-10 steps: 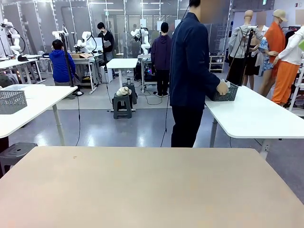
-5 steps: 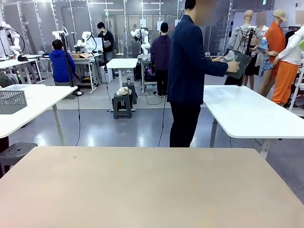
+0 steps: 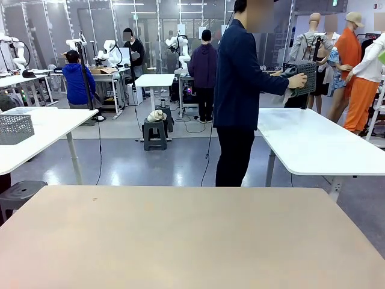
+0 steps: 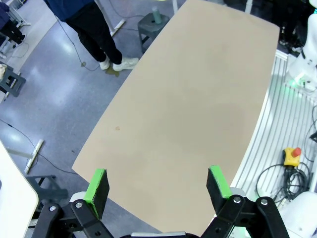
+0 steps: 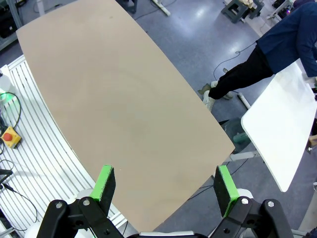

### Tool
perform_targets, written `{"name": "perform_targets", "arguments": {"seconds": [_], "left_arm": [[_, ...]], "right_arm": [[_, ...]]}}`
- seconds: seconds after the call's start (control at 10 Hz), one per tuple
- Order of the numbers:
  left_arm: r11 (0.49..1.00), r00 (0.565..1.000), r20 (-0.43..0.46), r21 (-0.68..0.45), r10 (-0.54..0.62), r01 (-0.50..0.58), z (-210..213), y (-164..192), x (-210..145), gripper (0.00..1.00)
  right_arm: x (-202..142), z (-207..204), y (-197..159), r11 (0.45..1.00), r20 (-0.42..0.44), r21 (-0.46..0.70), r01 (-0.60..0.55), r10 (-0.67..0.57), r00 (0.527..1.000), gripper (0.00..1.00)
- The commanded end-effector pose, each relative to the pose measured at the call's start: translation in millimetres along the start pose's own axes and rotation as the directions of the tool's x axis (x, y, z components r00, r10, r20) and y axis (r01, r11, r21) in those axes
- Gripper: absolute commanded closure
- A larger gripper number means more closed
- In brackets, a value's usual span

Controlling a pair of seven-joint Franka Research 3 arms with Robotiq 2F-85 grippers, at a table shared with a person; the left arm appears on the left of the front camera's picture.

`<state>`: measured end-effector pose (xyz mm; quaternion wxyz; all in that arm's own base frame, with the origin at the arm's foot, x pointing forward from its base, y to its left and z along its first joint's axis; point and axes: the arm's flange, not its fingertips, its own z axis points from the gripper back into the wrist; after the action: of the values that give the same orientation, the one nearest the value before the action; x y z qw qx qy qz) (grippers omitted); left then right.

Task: Fold the towels and place them in the basket.
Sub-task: When a person lays out a Towel with hook on the table, fold it in half twice.

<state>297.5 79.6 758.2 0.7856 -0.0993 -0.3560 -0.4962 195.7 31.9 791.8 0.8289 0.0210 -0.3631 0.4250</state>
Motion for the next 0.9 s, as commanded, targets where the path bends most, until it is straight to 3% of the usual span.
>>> {"name": "perform_targets", "arguments": {"seconds": [0.0, 0.7, 0.8], "left_arm": [[0.999, 0.999, -0.035, -0.001, 0.032, -0.032, 5.2, -1.4, 6.7, 0.00], [0.998, 0.995, -0.071, 0.012, 0.068, -0.068, 6.5, 0.7, 6.7, 0.00], [0.999, 0.999, -0.027, 0.011, 0.038, -0.038, 2.5, 0.0, 0.3, 0.00]], "right_arm": [[0.4, -0.2, 0.5, 1.000, 0.002, 0.003, -0.003, 0.003, 1.000, 0.00], [0.4, -0.2, 0.5, 1.000, 0.002, 0.003, -0.003, 0.003, 1.000, 0.00], [0.4, -0.2, 0.5, 1.000, 0.002, 0.003, -0.003, 0.003, 1.000, 0.00]]}}
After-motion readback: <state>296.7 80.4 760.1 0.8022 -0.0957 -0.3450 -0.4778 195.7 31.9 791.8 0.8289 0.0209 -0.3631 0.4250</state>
